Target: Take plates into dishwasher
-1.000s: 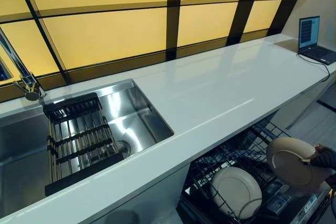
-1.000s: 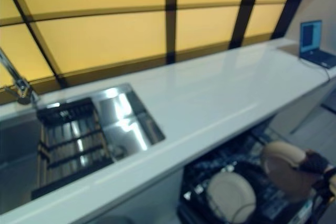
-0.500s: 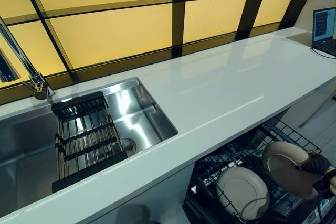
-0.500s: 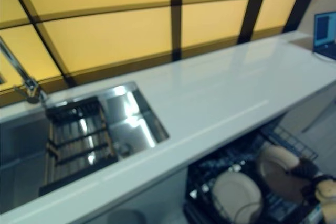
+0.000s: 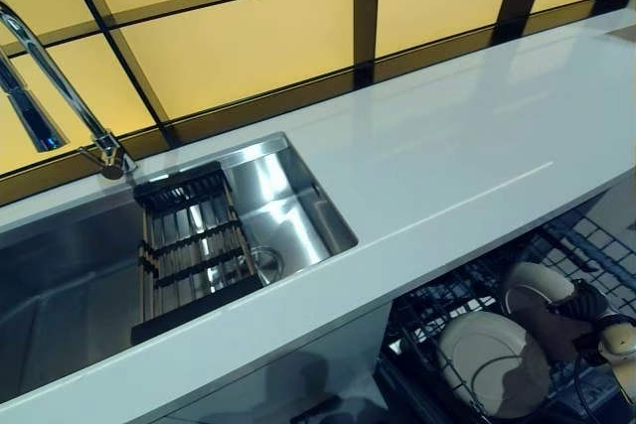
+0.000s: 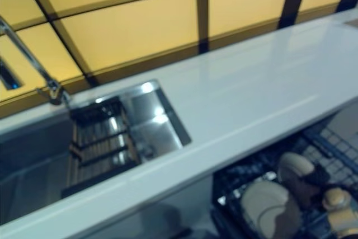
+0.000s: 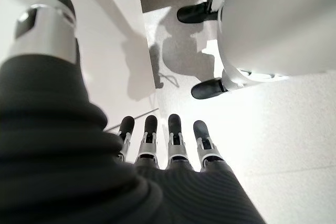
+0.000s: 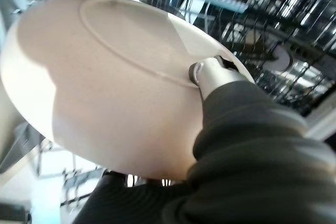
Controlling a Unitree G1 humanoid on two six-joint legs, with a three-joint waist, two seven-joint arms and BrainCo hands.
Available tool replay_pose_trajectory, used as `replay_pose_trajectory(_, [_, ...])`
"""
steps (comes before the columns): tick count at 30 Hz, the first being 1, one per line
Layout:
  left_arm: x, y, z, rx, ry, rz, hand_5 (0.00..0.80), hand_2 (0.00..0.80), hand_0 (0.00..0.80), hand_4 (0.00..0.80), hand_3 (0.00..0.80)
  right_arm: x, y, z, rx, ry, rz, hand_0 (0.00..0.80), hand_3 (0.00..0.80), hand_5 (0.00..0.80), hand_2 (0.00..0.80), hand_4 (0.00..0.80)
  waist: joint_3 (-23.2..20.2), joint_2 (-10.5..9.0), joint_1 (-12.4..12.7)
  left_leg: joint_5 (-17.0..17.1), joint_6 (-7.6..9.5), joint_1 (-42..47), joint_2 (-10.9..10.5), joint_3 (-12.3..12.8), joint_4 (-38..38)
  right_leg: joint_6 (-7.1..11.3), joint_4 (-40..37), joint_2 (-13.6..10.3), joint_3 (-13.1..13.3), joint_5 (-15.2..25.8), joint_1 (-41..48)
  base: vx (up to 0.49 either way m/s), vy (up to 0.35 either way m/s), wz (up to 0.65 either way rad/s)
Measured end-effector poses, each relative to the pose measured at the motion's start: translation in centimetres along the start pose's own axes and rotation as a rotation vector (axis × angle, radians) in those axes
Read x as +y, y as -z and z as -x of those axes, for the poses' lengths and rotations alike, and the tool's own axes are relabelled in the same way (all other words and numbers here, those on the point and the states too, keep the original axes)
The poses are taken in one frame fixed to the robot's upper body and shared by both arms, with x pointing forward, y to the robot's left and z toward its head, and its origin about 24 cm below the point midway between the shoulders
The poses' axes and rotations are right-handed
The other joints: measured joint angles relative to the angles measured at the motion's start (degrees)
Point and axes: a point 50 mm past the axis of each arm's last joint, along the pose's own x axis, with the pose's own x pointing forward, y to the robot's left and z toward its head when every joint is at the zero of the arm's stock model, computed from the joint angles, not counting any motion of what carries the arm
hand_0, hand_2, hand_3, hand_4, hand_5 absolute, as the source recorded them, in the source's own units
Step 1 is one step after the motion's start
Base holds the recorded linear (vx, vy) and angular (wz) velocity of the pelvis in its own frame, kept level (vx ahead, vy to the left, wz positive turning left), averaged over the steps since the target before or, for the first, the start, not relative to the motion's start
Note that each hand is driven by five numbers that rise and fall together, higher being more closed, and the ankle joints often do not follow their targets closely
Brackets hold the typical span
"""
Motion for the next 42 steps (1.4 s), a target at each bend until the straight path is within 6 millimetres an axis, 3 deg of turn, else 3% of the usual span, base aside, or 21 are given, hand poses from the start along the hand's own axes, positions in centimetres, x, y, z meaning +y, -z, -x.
replay_pose_trajectory(8, [-0.3,-0.5,-0.1,-0.024,0.024,0.002,0.0,0.0,0.0,0.0,0.0,-0.4,-0.7,-0.9,-0.008,0.043,-0.004,0.8,0.8,0.8,0.8,0.8,1.65,3.09,0.97,0.22,0.26,-1.11,-0.42,-1.1,0.01,0.15,0.01,-0.49,-0.27,0.14,-1.11,-0.066,0.036,0.0])
replay_pose_trajectory(12, [-0.8,-1.2,-0.2,-0.04,0.047,-0.012,0.0,0.0,0.0,0.0,0.0,-0.6,-1.7,-1.3,-0.04,0.051,0.002,0.8,0.8,0.8,0.8,0.8,2.23,3.35,1.2,0.21,0.27,-1.17,-0.53,-1.4,0.0,0.38,0.0,-1.02,-1.81,0.42,-1.32,-0.034,0.028,-0.03])
replay_pose_trajectory(23, [-1.3,-2.2,-0.3,-0.07,0.066,-0.004,0.0,0.0,0.0,0.0,0.0,-1.6,-3.3,-1.9,-0.084,0.093,-0.02,0.8,0.8,0.8,0.8,0.8,3.26,5.02,1.33,0.22,0.3,-1.38,-0.77,-1.92,0.0,0.45,0.01,-1.26,-2.09,0.46,-1.4,-0.012,0.004,0.01])
replay_pose_trajectory(24, [-1.3,-2.3,-0.3,-0.071,0.066,-0.004,0.0,0.0,0.0,0.0,0.0,-1.6,-3.2,-1.9,-0.081,0.093,-0.022,0.637,0.637,0.637,0.637,0.637,3.26,5.0,1.31,0.22,0.3,-1.38,-0.79,-1.96,-0.01,0.45,0.01,-1.28,-2.09,0.46,-1.39,0.0,0.0,0.0])
replay_pose_trajectory(25, [-1.3,-2.3,-0.3,-0.072,0.067,-0.004,0.0,0.0,0.0,0.0,0.0,-1.6,-3.2,-1.9,-0.081,0.093,-0.022,0.54,0.54,0.54,0.54,0.54,3.27,5.0,1.31,0.22,0.3,-1.38,-0.79,-1.96,-0.01,0.45,0.01,-1.28,-2.09,0.46,-1.39,0.0,0.0,0.0])
replay_pose_trajectory(26, [-1.4,-2.4,-0.3,-0.074,0.067,-0.005,0.0,0.0,0.0,0.0,0.0,-1.7,-3.2,-1.9,-0.079,0.094,-0.023,0.072,0.072,0.072,0.072,0.072,3.28,4.98,1.26,0.22,0.3,-1.38,-0.79,-1.96,-0.01,0.45,0.01,-1.27,-2.09,0.46,-1.39,0.0,0.0,0.0])
replay_pose_trajectory(27, [-1.4,-2.5,-0.3,-0.076,0.069,-0.006,0.0,0.0,0.0,0.0,0.0,-1.7,-3.1,-1.9,-0.075,0.099,-0.023,0.0,0.0,0.0,0.0,0.0,3.29,4.97,1.25,0.22,0.3,-1.38,-0.78,-1.97,-0.01,0.45,0.01,-1.27,-2.09,0.46,-1.39,0.0,0.0,0.0])
replay_pose_trajectory(36, [-1.5,-2.8,-0.4,-0.088,0.073,-0.009,0.0,0.0,0.0,0.0,0.0,-1.5,0.1,-1.6,0.049,0.099,0.01,0.0,0.0,0.0,0.0,0.0,3.63,4.52,1.17,0.23,0.29,-1.42,-0.77,-2.67,-0.01,0.46,0.03,-1.21,-2.05,0.47,-1.27,0.0,0.0,0.0])
replay_pose_trajectory(42, [-1.5,-2.8,-0.4,-0.086,0.071,-0.008,0.0,0.0,0.0,0.0,0.0,-1.3,0.7,-1.4,0.065,0.086,0.018,0.0,0.0,0.0,0.0,0.0,4.05,3.9,1.16,0.22,0.28,-1.28,-0.73,-2.69,-0.02,0.46,0.04,-1.12,-2.02,0.48,-1.11,0.022,-0.008,0.0])
